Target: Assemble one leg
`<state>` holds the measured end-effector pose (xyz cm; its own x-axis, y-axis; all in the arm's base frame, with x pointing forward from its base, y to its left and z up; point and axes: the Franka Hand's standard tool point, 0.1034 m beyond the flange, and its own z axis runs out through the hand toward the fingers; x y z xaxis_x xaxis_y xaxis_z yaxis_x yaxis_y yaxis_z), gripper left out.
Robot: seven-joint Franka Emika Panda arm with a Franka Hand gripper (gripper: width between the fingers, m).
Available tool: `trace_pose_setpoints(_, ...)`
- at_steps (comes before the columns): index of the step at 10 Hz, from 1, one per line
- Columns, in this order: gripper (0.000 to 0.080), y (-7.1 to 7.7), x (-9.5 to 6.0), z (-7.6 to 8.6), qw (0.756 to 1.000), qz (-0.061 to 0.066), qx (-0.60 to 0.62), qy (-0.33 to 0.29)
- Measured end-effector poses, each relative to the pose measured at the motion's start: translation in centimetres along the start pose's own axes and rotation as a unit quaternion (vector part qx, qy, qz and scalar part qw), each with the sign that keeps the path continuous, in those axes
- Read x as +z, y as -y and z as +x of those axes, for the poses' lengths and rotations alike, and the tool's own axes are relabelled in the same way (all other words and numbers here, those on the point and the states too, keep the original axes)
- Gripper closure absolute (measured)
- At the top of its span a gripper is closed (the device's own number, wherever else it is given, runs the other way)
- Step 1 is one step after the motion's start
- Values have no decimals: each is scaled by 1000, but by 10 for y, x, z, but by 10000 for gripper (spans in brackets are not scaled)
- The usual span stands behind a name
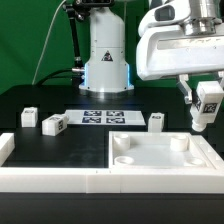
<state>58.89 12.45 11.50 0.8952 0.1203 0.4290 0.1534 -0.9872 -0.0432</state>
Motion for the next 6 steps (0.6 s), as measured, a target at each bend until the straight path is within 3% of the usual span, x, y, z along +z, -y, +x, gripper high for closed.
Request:
trace_pose_setpoints(3, 509, -8, 13, 10, 1000, -8, 1, -17)
trace_pose_setpoints(4, 509, -14, 17, 14, 999, -19, -1, -48)
trace_pose_setpoints(6, 509, -11, 21, 16, 999, -14, 0, -35)
